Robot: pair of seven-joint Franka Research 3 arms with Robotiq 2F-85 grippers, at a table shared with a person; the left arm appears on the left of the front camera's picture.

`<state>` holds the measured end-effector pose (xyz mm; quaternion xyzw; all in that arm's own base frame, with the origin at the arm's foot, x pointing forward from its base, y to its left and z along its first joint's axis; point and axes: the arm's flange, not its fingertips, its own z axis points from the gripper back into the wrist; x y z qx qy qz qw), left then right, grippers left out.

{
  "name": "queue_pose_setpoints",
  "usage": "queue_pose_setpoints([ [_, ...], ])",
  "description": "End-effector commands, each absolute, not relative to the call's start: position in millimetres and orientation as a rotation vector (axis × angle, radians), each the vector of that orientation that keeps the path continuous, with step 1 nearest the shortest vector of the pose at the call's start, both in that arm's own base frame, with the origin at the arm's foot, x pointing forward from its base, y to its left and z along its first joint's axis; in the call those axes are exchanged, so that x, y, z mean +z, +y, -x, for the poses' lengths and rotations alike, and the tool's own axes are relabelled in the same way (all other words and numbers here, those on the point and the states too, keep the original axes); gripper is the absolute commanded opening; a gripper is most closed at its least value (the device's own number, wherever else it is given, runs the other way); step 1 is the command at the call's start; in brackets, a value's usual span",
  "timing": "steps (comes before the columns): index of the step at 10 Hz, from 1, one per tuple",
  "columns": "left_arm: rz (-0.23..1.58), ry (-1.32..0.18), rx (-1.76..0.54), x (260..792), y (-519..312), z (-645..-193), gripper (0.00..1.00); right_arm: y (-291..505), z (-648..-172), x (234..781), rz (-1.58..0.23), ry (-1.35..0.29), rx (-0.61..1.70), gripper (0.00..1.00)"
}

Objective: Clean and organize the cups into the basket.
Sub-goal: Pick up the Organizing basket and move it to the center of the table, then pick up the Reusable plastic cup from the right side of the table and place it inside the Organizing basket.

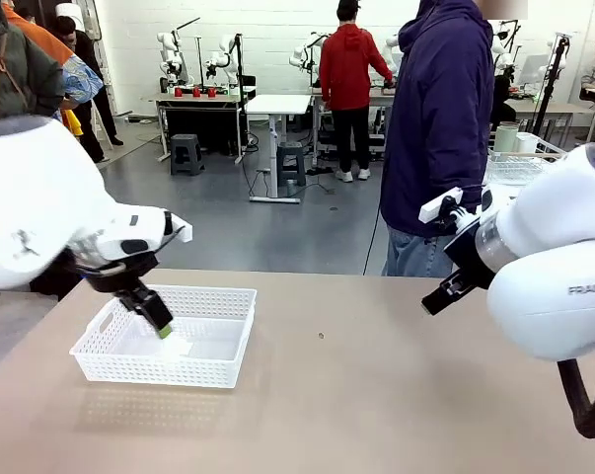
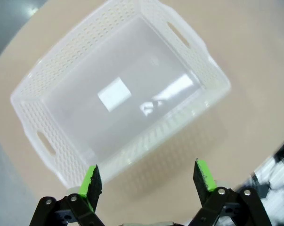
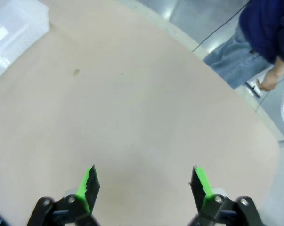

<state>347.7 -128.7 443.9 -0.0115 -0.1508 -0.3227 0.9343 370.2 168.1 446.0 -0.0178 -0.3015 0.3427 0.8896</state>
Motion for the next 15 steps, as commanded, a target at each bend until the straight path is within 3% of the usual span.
queue_pose_setpoints([
  [1,0.042,-0.262,-0.719,447,-106,-297,1.00,137,-258,421,0.103,-0.506,0.764,1.00],
  [4,0.026,-0.264,-0.730,446,-98,-279,1.00,132,-199,416,0.220,-0.403,0.825,1.00],
  [6,0.021,-0.245,-0.727,479,-114,-308,1.00,128,-188,412,0.313,-0.365,0.749,1.00],
  [7,0.021,-0.245,-0.727,479,-114,-308,1.00,181,-279,491,0.216,-0.382,0.821,1.00],
  [12,0.018,-0.249,-0.724,480,-114,-308,1.00,179,-274,493,0.225,-0.373,0.800,1.00],
  [13,0.353,-0.158,-0.814,487,-103,-308,1.00,176,-275,491,0.055,-0.393,0.840,1.00],
  [15,0.783,-0.173,-0.728,503,-72,-315,1.00,156,-273,494,-0.271,-0.430,0.849,1.00],
])
